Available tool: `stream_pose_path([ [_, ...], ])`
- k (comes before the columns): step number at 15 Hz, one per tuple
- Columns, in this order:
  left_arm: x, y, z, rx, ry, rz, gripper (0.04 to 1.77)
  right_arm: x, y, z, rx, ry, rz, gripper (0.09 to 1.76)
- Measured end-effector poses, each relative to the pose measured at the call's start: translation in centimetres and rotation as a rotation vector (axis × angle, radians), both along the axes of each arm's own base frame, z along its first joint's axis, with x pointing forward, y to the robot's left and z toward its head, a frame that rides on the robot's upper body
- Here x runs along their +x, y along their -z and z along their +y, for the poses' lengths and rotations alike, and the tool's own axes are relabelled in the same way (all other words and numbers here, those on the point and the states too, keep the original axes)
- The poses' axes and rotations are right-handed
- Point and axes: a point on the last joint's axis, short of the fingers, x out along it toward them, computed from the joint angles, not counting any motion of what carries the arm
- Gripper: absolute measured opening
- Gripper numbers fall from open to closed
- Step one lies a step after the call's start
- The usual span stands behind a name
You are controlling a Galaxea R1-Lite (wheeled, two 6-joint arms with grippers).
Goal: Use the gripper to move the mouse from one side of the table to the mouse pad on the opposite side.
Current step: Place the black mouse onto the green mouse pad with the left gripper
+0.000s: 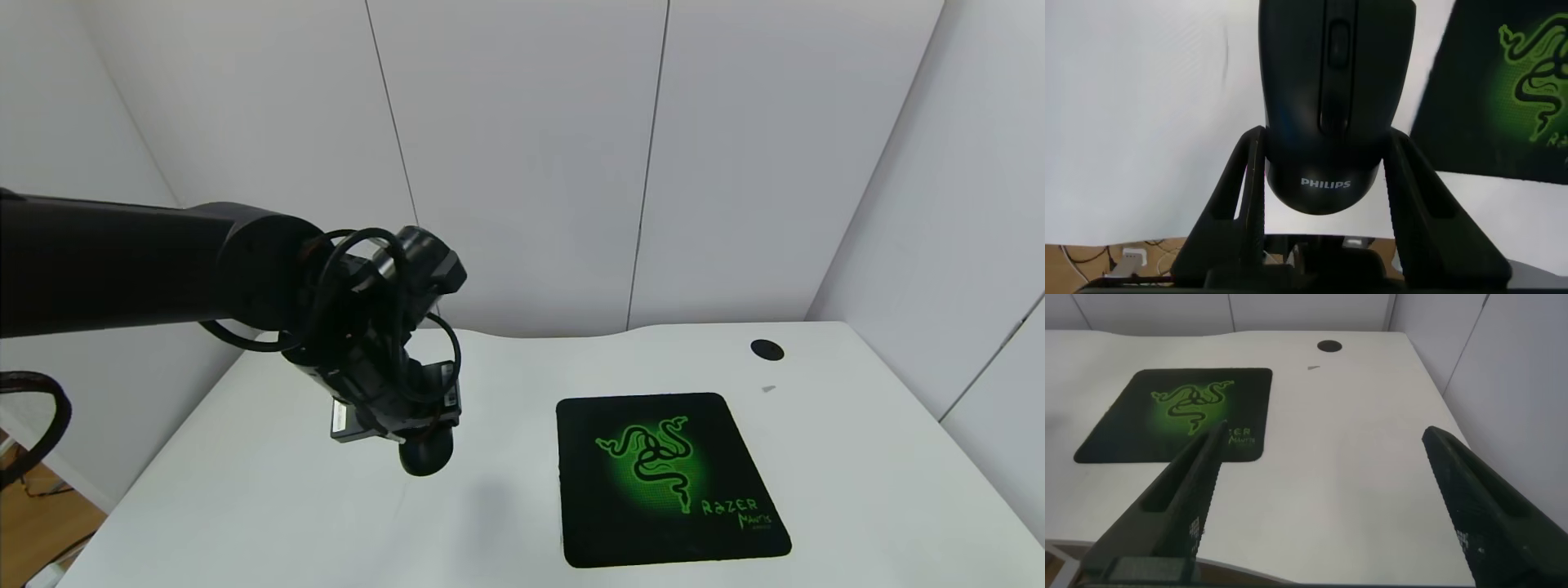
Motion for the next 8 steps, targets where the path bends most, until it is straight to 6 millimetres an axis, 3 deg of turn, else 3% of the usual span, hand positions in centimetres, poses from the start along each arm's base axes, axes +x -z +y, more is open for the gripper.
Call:
stream_pose_path([
  [5,-1.2,-2.1,-5.1,-0.039,0.024,0.024,0.91,0.0,0.0,0.0,0.0,0.0,0.0,1.71],
  [8,-1.2,-1.6,-8.7,-0.011,0.034,0.005,0.91,0.0,0.0,0.0,0.0,0.0,0.0,1.71],
])
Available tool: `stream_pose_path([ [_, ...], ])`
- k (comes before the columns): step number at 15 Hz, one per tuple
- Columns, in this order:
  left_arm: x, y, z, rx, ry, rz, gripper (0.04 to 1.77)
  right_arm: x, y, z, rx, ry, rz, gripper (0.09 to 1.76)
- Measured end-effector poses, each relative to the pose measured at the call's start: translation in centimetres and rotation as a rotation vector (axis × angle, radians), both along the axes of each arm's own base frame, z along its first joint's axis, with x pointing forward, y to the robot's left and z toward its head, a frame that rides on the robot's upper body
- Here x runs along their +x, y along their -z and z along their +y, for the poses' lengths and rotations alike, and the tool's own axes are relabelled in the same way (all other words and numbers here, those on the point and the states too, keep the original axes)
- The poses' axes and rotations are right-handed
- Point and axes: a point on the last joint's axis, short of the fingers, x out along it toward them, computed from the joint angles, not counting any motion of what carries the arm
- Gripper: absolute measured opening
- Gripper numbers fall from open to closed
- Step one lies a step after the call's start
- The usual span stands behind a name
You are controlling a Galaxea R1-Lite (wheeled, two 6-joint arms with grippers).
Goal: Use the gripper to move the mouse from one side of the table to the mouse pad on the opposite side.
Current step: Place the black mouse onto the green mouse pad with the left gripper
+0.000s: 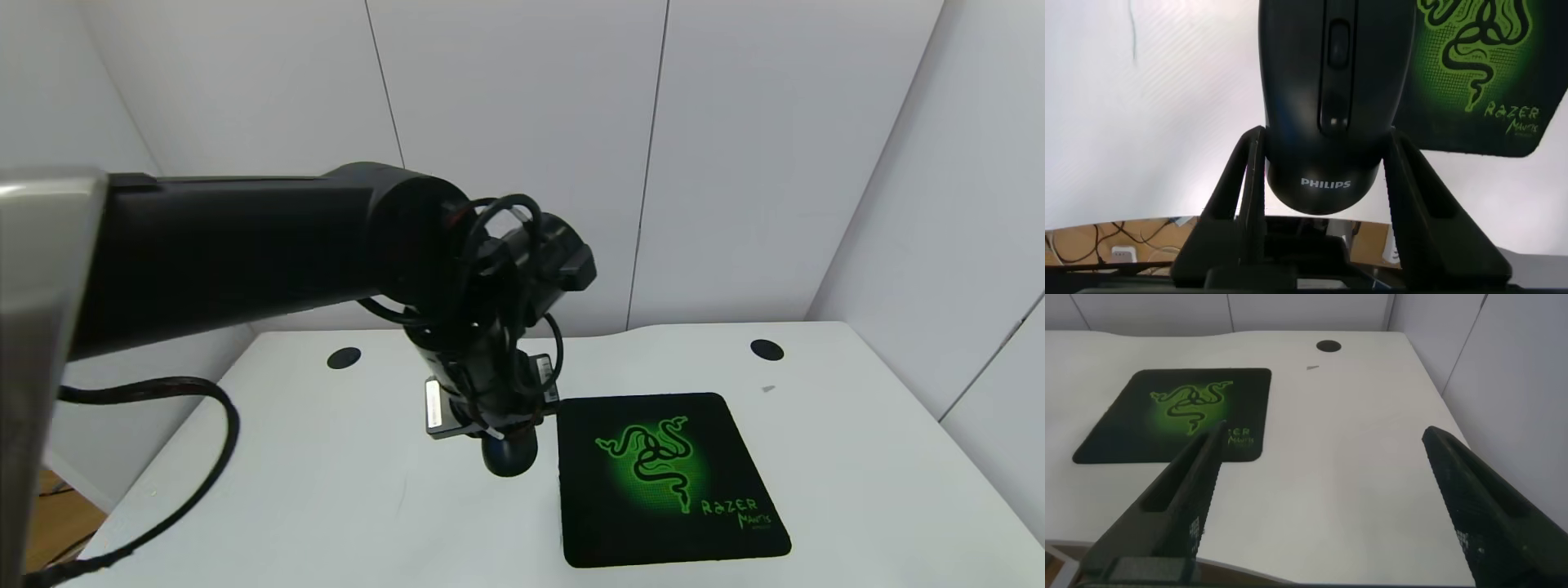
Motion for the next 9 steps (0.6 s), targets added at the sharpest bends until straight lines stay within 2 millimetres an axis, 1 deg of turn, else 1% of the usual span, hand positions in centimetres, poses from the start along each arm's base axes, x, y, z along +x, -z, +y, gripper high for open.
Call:
stream_pose_path([
  [1,0.1,0.7,-1.3,0.015,0.011,-0.017,0.91,0.0,0.0,0.0,0.0,0.0,0.0,1.71],
  [3,0.4,2.0,-3.0,0.009,0.026,-0.035,0.9,0.0,0.0,0.0,0.0,0.0,0.0,1.71],
  [7,0.8,4.0,-5.4,-0.027,0.03,-0.06,0.9,0.0,0.0,0.0,0.0,0.0,0.0,1.71],
  [9,0.8,5.1,-6.3,-0.019,0.033,-0.057,0.9,0.0,0.0,0.0,0.0,0.0,0.0,1.71],
])
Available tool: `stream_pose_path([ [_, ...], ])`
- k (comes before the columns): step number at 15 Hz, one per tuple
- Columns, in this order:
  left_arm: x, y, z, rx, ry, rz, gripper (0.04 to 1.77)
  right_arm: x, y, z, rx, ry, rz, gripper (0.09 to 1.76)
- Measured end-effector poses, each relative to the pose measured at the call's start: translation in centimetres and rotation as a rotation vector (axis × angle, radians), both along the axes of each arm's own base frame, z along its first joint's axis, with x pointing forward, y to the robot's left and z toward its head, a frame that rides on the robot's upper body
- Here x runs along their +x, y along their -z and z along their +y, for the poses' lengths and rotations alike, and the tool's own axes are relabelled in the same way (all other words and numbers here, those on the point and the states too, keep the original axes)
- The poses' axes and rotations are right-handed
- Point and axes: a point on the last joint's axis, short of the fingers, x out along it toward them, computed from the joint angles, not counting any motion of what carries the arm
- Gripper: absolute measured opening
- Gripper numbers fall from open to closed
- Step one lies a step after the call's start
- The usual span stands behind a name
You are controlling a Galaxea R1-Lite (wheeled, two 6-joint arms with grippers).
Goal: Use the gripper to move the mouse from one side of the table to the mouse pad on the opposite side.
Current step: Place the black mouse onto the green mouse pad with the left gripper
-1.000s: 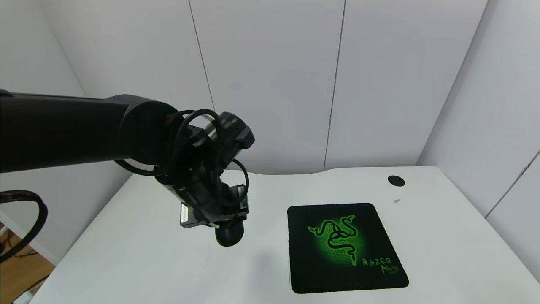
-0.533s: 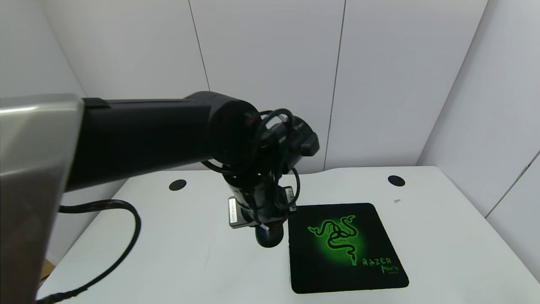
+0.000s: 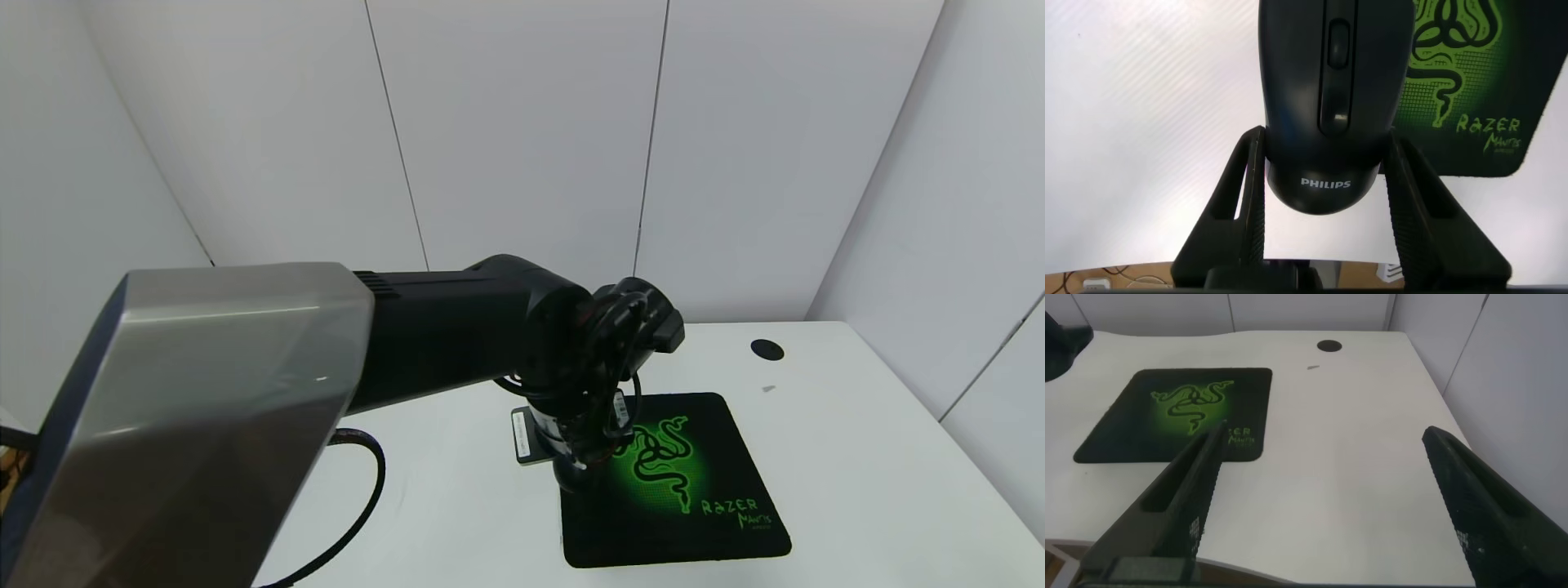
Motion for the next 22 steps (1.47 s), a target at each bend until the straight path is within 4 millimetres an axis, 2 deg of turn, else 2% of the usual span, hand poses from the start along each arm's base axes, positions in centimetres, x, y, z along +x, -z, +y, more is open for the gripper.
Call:
stream_pose_path([
  [6,-0.1,4.2,-2.6,0.074,0.033,-0.002,0.9,0.0,0.0,0.0,0.0,0.0,0.0,1.71],
  [11,0.1,6.6,-3.4,0.107,0.047,0.023,0.9,0.0,0.0,0.0,0.0,0.0,0.0,1.71],
  [17,0.0,8.5,-4.2,0.128,0.073,0.038,0.9,0.0,0.0,0.0,0.0,0.0,0.0,1.71],
  [22,0.6,9.5,-4.3,0.123,0.061,0.034,0.9,0.0,0.0,0.0,0.0,0.0,0.0,1.71],
])
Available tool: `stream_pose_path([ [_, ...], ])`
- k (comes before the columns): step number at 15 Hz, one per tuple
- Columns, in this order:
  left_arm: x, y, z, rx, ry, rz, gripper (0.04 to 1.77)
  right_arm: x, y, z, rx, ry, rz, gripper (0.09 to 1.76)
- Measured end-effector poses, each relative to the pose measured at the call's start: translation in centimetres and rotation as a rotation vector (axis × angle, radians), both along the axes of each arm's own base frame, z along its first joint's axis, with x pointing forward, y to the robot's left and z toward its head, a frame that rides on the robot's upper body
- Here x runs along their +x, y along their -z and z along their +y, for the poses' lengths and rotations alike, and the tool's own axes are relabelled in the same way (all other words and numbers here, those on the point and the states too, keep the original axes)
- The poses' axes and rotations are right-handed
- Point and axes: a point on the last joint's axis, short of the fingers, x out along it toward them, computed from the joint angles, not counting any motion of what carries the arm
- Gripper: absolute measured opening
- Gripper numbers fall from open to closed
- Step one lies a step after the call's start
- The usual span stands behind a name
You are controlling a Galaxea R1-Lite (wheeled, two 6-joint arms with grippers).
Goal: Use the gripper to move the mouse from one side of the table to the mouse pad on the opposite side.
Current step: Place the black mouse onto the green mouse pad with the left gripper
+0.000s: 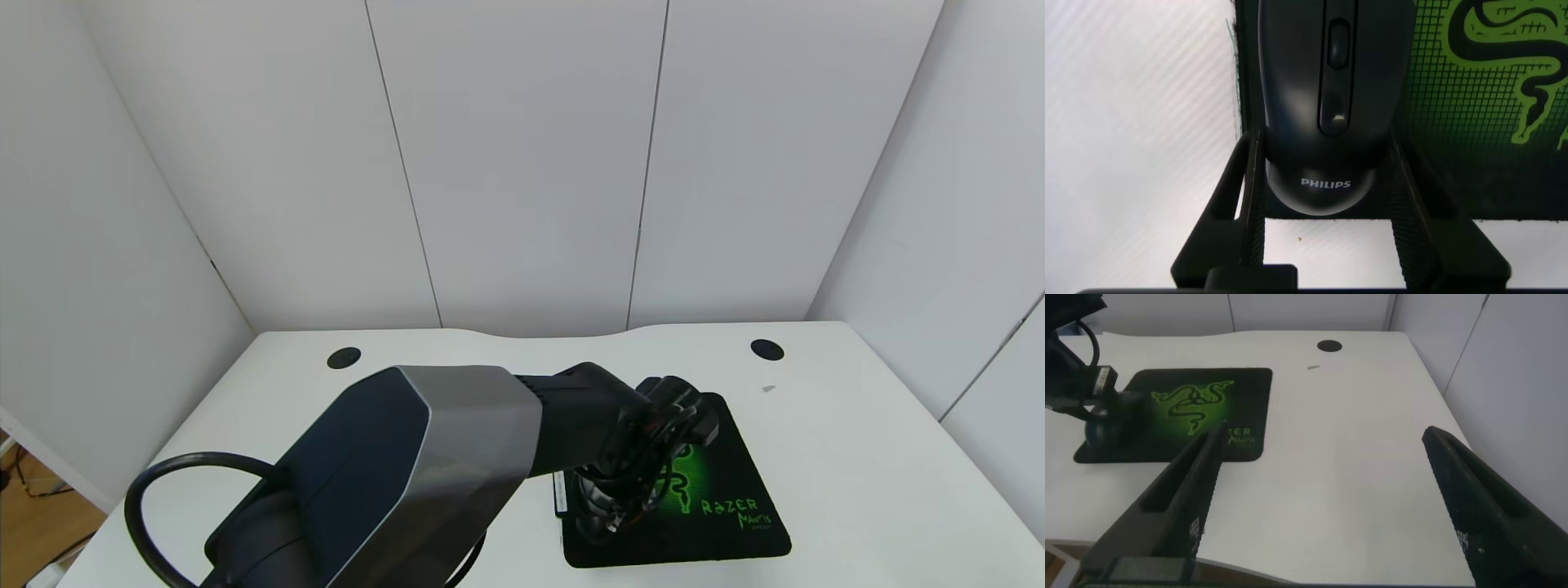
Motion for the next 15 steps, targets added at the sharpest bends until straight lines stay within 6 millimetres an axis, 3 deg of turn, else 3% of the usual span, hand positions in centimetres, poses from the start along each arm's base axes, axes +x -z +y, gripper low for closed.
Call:
stream_pose_path([
  [14,1.1,1.5,-0.1,0.014,-0.029,-0.045,0.9,0.0,0.0,0.0,0.0,0.0,0.0,1.71],
  [15,1.1,1.6,0.0,0.016,-0.03,-0.047,0.99,0.0,0.0,0.0,0.0,0.0,0.0,1.71],
])
